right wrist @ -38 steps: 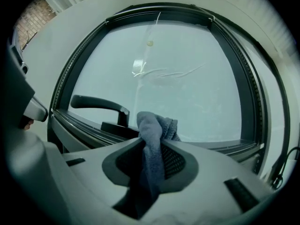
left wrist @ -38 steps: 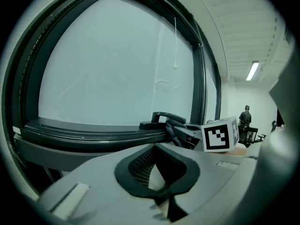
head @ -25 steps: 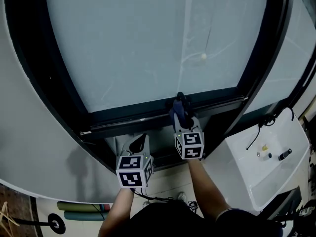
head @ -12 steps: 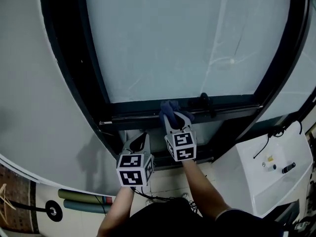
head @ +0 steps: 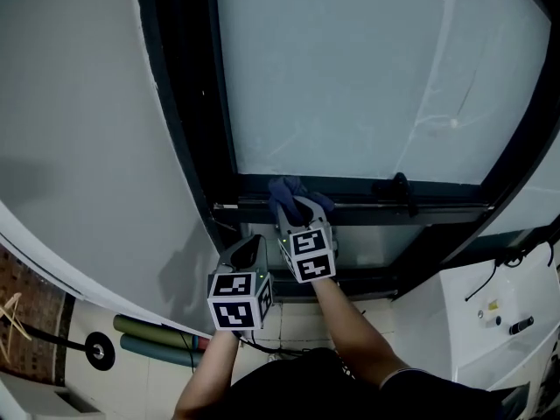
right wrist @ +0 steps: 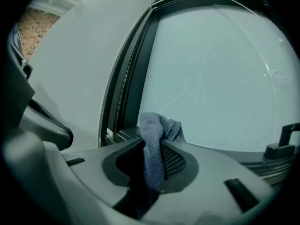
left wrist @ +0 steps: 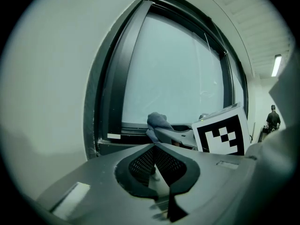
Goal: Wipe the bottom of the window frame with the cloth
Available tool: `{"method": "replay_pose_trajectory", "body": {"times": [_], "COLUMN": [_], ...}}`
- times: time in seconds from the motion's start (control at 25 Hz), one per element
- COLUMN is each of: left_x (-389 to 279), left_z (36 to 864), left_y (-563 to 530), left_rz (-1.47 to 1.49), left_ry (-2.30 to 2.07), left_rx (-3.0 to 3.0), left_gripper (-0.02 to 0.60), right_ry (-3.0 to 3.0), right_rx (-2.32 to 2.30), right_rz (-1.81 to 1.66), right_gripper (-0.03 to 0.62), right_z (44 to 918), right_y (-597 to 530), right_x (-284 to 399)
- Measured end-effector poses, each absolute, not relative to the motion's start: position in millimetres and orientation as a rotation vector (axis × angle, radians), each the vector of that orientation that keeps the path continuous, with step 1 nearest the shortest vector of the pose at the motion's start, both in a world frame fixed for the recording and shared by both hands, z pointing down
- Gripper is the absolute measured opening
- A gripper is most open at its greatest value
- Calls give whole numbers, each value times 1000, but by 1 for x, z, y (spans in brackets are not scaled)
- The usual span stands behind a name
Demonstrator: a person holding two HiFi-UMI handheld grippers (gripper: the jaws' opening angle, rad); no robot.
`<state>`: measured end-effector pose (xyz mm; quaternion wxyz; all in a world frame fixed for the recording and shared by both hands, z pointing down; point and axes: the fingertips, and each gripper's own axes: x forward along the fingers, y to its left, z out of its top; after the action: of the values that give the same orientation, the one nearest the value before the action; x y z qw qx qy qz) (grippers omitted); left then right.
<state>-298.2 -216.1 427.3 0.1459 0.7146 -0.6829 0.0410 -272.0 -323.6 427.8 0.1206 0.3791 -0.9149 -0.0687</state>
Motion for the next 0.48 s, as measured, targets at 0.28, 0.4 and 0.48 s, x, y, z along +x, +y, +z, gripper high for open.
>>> {"method": "replay_pose_trajectory", "body": {"times": [0.28, 0.4, 0.48], "left_x": [-327, -335, -339], "left_z": [426, 423, 421], "left_y": [-197, -191, -188], "left_rz": [95, 84, 79], "left_ry": [-2043, -2071, -2085], "left_rx": [1976, 1955, 1948], "left_gripper": [6, 6, 6], "right_ry": [-2706, -2713, -2713], "right_rx": [972, 938, 931], "right_rz": [-163, -163, -162], "right_gripper": [94, 94, 94], "right_z": [422, 423, 424], "right_y": [-306, -301, -302], "right_x": [-330, -347, -353]}}
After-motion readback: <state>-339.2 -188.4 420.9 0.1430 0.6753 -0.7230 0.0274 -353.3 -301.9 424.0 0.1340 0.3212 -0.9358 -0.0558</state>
